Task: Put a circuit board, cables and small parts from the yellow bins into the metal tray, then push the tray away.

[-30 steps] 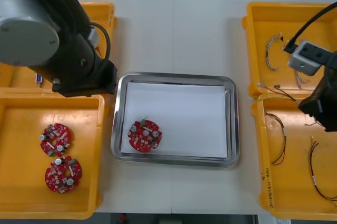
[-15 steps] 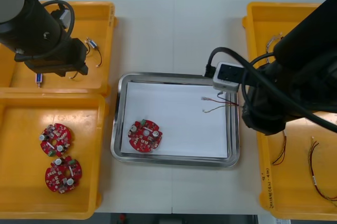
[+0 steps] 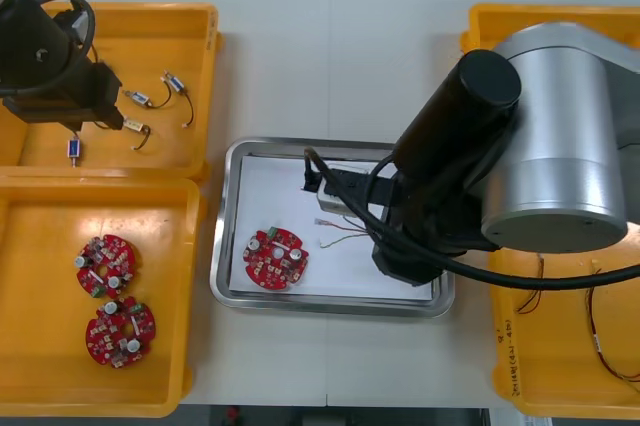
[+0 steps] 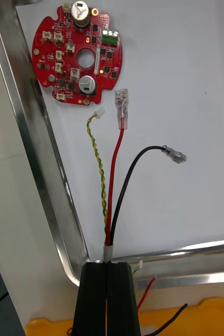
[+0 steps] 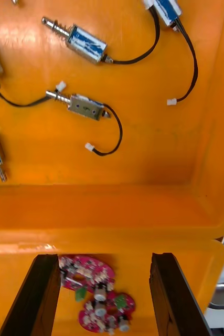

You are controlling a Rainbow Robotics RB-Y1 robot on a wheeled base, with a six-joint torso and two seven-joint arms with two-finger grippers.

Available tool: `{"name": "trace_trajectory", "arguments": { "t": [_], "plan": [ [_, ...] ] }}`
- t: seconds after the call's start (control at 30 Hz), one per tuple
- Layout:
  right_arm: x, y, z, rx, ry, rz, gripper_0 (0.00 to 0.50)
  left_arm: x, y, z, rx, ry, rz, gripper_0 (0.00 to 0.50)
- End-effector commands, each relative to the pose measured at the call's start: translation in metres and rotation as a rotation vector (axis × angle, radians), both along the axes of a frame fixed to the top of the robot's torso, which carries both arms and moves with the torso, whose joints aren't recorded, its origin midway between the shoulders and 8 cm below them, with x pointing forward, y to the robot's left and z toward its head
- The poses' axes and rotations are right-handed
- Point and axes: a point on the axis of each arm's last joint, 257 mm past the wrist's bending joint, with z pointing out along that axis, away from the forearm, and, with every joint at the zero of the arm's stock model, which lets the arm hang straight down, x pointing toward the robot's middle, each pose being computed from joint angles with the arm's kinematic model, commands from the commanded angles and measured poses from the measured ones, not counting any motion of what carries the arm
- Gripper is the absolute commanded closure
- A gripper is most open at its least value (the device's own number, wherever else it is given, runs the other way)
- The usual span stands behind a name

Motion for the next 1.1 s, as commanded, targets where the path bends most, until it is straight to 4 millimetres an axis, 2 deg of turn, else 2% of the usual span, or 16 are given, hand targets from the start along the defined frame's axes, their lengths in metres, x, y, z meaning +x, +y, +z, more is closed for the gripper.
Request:
{"name": "trace_trajectory", "arguments": {
  "t": [0.03, 0.2, 0.43, 0.63, 0.7, 0.83, 1.1],
  "plan": [
    [0.002, 0.017, -0.013, -0.005, -0.004, 0.034, 0.5, 0.022, 0.028, 0.03, 0.037, -0.092, -0.003, 0.0],
    [0.007, 0.017, -0.045, -0.017, 0.021, 0.026, 0.5, 0.032, 0.044, 0.027, 0.056, -0.103, -0.023, 0.0],
    [0.016, 0.012, -0.068, -0.031, 0.007, 0.001, 0.5, 0.043, 0.065, 0.023, 0.05, -0.114, -0.029, 0.0],
    [0.032, 0.014, -0.088, -0.045, -0.002, -0.026, 0.5, 0.055, 0.092, 0.011, 0.086, -0.129, -0.029, 0.0],
    [0.035, 0.017, -0.093, -0.038, -0.001, -0.035, 0.5, 0.058, 0.095, 0.006, 0.086, -0.129, -0.037, 0.0],
    [0.04, 0.009, -0.108, -0.067, -0.01, -0.053, 0.5, 0.064, 0.103, -0.002, 0.098, -0.134, -0.042, 0.0],
    [0.035, 0.004, -0.126, -0.075, -0.011, -0.061, 0.5, 0.072, 0.109, -0.019, 0.114, -0.136, -0.032, 0.0]
  ]
}}
